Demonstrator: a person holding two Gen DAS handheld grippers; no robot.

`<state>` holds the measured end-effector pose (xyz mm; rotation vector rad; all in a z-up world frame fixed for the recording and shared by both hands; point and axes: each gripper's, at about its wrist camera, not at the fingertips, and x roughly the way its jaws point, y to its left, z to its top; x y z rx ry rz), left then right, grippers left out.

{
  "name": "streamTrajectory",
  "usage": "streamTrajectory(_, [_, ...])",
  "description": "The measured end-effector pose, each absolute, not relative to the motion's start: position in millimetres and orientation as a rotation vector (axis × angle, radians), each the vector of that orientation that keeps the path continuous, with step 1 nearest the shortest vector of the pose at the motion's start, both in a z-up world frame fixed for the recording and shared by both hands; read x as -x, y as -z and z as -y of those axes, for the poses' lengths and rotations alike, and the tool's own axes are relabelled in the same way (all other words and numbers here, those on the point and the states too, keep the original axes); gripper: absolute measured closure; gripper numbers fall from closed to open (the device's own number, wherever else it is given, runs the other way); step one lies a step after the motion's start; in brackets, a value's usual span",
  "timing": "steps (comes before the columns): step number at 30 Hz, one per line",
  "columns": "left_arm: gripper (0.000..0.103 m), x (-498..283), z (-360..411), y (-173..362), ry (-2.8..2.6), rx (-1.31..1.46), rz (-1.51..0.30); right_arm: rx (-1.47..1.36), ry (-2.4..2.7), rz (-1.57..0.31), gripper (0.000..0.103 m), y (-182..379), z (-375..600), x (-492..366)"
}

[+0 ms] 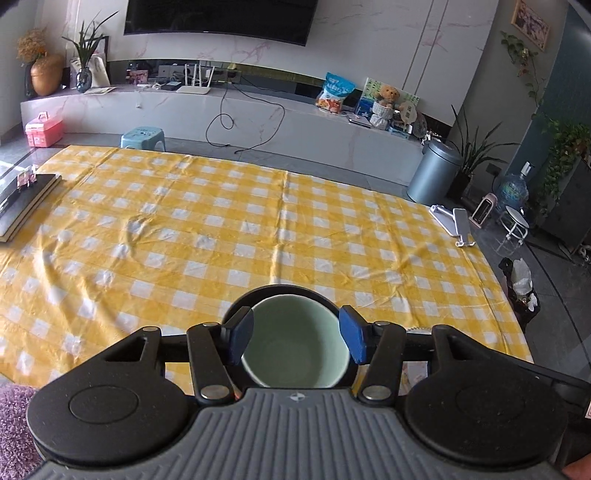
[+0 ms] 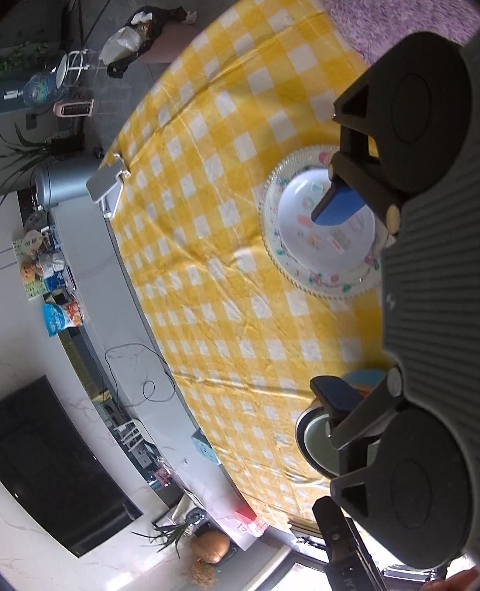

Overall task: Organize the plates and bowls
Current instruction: 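Move the left gripper to the steel bowl stack and grasp its rim, then lift the bowl stack with the left gripper and lower it onto the white bowl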

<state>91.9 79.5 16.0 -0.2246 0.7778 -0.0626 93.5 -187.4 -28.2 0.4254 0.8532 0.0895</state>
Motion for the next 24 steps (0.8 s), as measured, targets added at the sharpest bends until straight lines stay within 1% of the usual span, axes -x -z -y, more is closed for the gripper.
streamTrajectory(2, [0.041, -93, -93, -10, 0.043, 0.259, -0.787, -0.421, -0.128, -0.872, 0.020, 28, 172, -97])
streamTrajectory(5, [0.040, -96, -118, 3, 0.032, 0.344, -0.817, -0.433, -0.168, -0.917, 0.026, 32, 152, -105])
streamTrajectory(6, [0.037, -97, -125, 9, 0.037, 0.380, -0.830, -0.438, -0.175, -0.933, 0.027, 35, 146, -108])
streamTrajectory(9, [0.036, -103, -140, 28, 0.066, 0.474, -0.880, -0.447, -0.178, -0.968, 0.029, 43, 133, -114])
streamTrajectory(15, [0.036, -111, -153, 60, 0.091, 0.600, -0.951, -0.503, -0.177, -1.035, 0.031, 66, 122, -129])
streamTrajectory(17, [0.036, -113, -155, 66, 0.100, 0.630, -0.961, -0.535, -0.184, -1.056, 0.034, 73, 120, -133])
streamTrajectory(21, [0.036, -117, -155, 74, 0.099, 0.641, -0.970, -0.579, -0.201, -1.087, 0.039, 85, 114, -140])
streamTrajectory(24, [0.037, -122, -156, 81, 0.093, 0.656, -0.987, -0.580, -0.204, -1.094, 0.039, 89, 111, -143])
